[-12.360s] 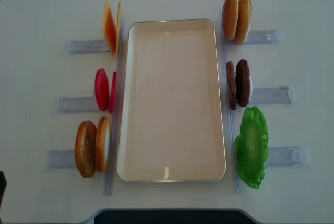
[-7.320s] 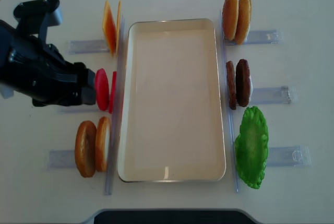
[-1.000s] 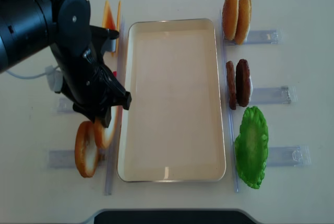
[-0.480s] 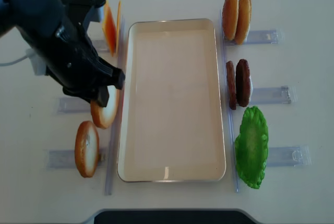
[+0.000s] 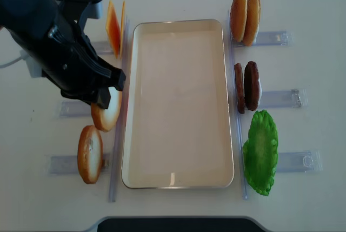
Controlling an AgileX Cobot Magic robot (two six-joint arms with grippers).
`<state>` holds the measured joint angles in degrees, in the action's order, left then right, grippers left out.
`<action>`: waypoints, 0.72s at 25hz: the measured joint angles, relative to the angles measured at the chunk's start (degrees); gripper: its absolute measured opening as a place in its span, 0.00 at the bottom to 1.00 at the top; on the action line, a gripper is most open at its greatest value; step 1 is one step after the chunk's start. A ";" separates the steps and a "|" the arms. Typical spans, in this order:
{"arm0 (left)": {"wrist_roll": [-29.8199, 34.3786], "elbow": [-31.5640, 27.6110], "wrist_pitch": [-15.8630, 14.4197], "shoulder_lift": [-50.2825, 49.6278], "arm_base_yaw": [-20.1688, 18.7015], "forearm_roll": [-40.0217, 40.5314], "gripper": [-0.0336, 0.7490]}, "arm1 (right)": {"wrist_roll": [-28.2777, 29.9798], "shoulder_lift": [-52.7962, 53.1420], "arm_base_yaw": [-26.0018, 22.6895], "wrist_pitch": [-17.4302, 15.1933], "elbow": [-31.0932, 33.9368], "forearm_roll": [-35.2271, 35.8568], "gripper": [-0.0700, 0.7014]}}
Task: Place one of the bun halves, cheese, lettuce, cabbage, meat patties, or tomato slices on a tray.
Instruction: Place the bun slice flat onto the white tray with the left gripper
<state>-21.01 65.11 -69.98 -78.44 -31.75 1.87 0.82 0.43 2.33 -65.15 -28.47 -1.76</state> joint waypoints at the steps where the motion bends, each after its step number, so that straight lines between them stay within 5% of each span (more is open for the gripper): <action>1: 0.00 0.00 0.00 0.00 0.00 -0.14 0.24 | 0.00 0.00 0.11 0.00 0.00 0.00 0.79; 6: 0.25 0.00 0.97 0.00 0.00 -3.84 0.24 | 0.00 0.00 0.22 0.00 0.00 0.00 0.79; 13: 5.24 0.00 9.39 -0.18 0.00 -12.66 0.24 | 0.00 0.00 0.22 0.00 0.00 0.00 0.79; 18: 11.50 0.00 12.60 -2.99 0.00 -20.72 0.24 | 0.00 0.00 0.22 0.00 0.00 0.00 0.79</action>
<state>-9.51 65.11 -57.38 -81.43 -31.75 -18.86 0.82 0.43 2.55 -65.15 -28.47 -1.76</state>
